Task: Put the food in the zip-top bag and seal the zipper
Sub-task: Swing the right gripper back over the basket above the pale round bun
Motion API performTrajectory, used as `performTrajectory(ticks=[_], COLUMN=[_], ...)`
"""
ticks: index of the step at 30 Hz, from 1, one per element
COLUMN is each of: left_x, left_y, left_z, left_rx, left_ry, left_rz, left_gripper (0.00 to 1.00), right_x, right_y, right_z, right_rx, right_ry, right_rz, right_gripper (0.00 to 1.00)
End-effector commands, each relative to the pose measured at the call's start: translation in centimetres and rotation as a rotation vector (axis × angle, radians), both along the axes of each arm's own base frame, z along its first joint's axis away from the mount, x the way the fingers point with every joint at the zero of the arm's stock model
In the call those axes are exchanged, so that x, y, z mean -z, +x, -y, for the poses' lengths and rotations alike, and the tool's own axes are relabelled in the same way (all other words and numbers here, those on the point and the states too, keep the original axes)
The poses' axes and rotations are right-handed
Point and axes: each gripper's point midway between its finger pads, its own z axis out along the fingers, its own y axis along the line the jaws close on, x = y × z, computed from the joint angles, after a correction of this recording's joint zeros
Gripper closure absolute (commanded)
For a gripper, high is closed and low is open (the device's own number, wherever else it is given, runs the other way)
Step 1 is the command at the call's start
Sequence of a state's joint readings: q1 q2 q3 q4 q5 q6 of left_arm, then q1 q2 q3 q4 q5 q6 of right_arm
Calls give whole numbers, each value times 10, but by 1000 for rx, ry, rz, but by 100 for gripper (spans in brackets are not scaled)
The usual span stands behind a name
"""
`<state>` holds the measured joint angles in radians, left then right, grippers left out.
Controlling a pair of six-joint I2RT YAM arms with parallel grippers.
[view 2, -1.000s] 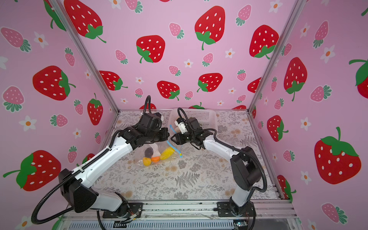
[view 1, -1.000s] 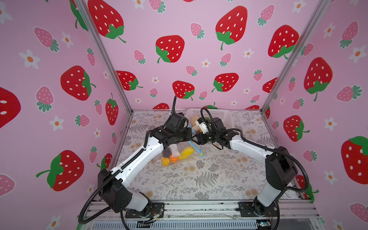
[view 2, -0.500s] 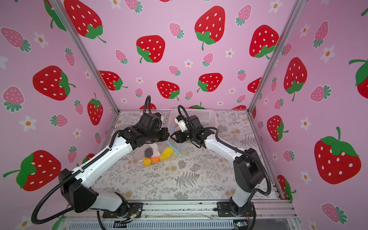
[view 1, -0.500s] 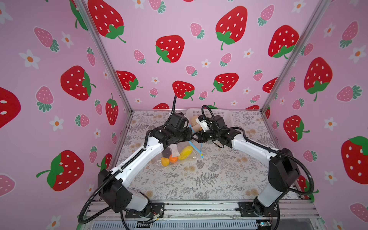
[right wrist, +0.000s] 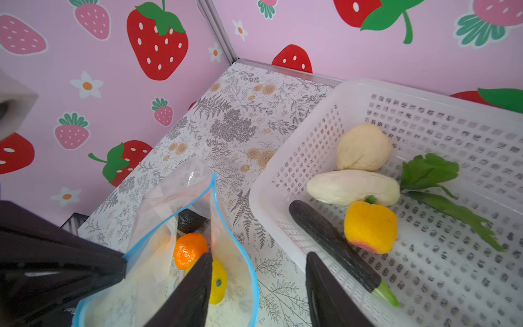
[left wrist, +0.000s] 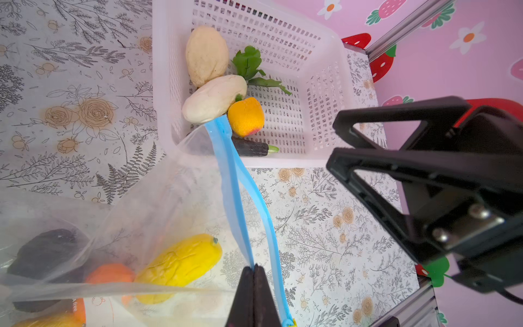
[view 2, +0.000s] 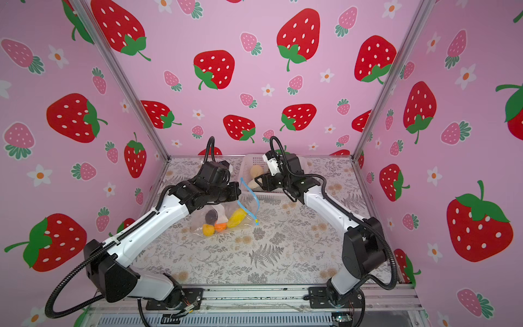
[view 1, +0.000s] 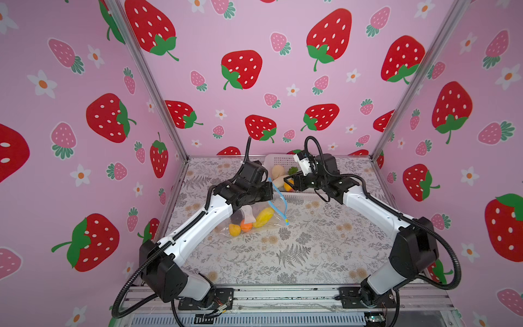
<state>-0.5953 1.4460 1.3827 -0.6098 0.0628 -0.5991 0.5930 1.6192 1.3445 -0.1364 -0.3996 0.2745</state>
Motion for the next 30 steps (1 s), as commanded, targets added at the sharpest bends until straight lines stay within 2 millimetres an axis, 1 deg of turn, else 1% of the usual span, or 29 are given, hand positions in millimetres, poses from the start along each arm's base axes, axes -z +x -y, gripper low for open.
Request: performTrajectory(ticks=[1, 7, 13, 21, 25, 30], left_x=[-4, 1, 3, 5, 7, 8], left_y=[4, 6, 10, 10, 10, 11], left_z=[-2, -3, -9, -14, -17, -19], left_rx=[-14, -21, -36, -47, -58, -66], left_ry=[-8, 0, 2, 10, 12, 14], left_rz=[17, 4, -2, -9, -15, -19], left_gripper=[100, 100, 100, 100, 100, 100], right_x=[3, 22, 45, 75, 86, 106], right_y=[20, 48, 71, 102, 118, 137], right_z=[8, 17, 17, 11, 3, -10], right_rx=[28, 71, 96, 135, 144, 135], right_ry=[-31, -85, -144, -202, -201, -195], right_rz=[16, -5, -28, -38, -45, -40], right_gripper=[45, 45, 44, 41, 37, 32])
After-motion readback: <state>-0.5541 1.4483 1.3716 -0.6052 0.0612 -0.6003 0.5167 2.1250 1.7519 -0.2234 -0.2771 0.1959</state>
